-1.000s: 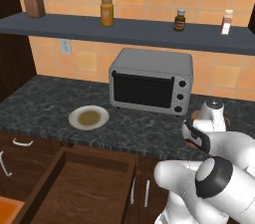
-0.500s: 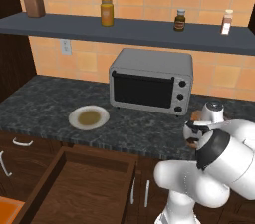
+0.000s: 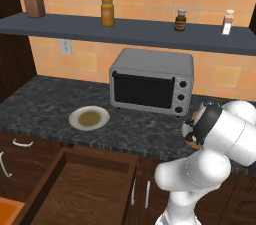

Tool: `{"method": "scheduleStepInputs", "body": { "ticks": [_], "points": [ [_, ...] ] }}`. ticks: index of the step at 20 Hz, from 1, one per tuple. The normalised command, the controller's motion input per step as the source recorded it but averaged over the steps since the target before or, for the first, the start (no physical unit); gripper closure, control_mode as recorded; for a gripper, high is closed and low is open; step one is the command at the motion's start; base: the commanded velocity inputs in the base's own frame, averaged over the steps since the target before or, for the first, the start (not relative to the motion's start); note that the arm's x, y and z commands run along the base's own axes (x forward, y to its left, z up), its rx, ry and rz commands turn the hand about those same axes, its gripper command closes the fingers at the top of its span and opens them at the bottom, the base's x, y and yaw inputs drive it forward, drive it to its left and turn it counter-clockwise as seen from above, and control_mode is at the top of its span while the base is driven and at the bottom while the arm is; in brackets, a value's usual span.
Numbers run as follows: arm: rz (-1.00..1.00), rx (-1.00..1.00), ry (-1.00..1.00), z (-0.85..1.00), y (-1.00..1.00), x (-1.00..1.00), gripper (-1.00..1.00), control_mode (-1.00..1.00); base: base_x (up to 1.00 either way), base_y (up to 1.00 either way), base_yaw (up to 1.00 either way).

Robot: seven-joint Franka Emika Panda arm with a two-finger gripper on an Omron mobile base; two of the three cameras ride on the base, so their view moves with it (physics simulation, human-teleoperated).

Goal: Pick up the knife from the drawer and place it on the cutting board. Then place the meat from the plate to the cutting board.

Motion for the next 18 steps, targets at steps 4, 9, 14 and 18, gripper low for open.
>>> {"method": "scheduleStepInputs", "body": {
  "ticks": [4,9,14,18],
  "points": [
    [0.00,0.00,0.00,-0.13,0.00,0.00,-1.00,-1.00,0.00,0.00,0.00],
    [0.00,0.00,0.00,0.03,0.00,0.00,-1.00,-1.00,0.00,0.00,0.00],
    [0.00,0.00,0.00,0.26,0.00,-0.07,-1.00,-1.00,0.00,0.00,0.00],
    [0.00,0.01,-0.08,0.72,-0.02,-0.49,-1.00,-1.00,0.00,0.00,0.00]
  ]
}}
